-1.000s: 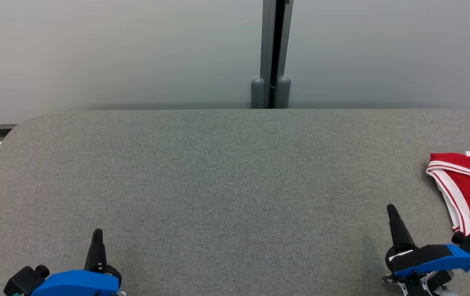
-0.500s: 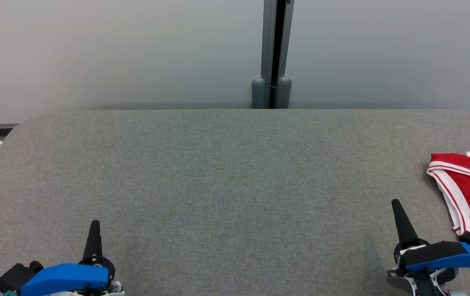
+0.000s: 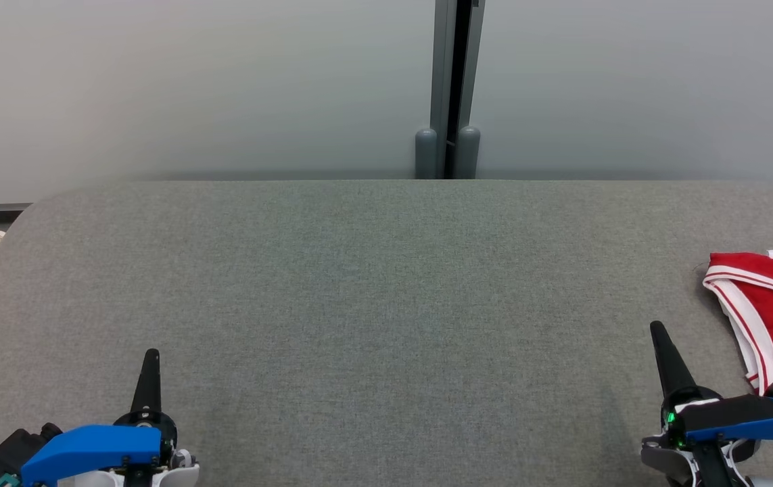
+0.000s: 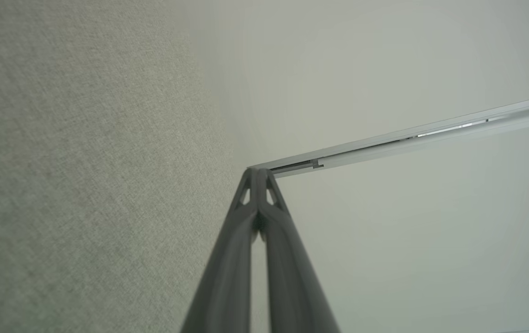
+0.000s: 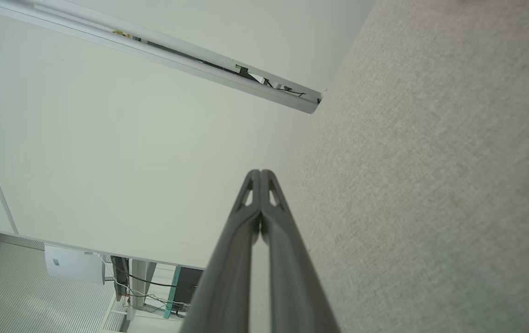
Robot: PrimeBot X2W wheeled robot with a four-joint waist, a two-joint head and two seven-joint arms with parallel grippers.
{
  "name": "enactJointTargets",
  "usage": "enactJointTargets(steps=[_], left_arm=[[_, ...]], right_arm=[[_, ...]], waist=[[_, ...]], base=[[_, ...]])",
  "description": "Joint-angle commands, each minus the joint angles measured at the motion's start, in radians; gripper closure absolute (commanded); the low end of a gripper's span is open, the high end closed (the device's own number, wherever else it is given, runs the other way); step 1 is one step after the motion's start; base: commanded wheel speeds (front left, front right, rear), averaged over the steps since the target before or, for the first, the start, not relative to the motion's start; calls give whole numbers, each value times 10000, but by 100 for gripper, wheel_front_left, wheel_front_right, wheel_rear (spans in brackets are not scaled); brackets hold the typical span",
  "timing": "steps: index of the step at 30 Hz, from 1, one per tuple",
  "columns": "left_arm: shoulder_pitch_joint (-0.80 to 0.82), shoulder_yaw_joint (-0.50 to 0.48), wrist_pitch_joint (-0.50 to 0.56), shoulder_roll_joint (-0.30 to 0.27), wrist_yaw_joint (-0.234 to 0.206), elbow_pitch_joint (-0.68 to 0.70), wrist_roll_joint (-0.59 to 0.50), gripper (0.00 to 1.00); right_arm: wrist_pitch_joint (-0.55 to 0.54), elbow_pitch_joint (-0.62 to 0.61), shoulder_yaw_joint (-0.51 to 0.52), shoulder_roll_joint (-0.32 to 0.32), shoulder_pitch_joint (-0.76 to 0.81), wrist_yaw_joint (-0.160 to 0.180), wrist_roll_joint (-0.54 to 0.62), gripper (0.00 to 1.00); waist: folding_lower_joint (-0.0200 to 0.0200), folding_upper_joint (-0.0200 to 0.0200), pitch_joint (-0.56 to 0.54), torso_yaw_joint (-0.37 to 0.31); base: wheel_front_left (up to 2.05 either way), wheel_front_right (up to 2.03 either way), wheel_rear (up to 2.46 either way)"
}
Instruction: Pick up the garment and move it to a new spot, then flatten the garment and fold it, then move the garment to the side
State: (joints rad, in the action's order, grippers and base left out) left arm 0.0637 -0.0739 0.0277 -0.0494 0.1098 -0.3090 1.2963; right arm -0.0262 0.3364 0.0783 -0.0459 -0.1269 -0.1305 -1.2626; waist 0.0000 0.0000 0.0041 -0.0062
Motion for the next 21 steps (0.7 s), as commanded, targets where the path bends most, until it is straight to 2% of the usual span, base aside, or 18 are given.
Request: enactJointTargets(steps=[1,21], left_arm=[[217,-40,45,-11,76,134,154,100],[362,-250,478,-12,154,407,1684,100]], right_arm=[[-75,-134,46,-54,75,-3,-176,100],[-501,-564,210,-62,153,-4,-1877,100]], waist=[[0,0,0,1],[0,0,-5,29]], base=[[0,0,0],[0,0,0]])
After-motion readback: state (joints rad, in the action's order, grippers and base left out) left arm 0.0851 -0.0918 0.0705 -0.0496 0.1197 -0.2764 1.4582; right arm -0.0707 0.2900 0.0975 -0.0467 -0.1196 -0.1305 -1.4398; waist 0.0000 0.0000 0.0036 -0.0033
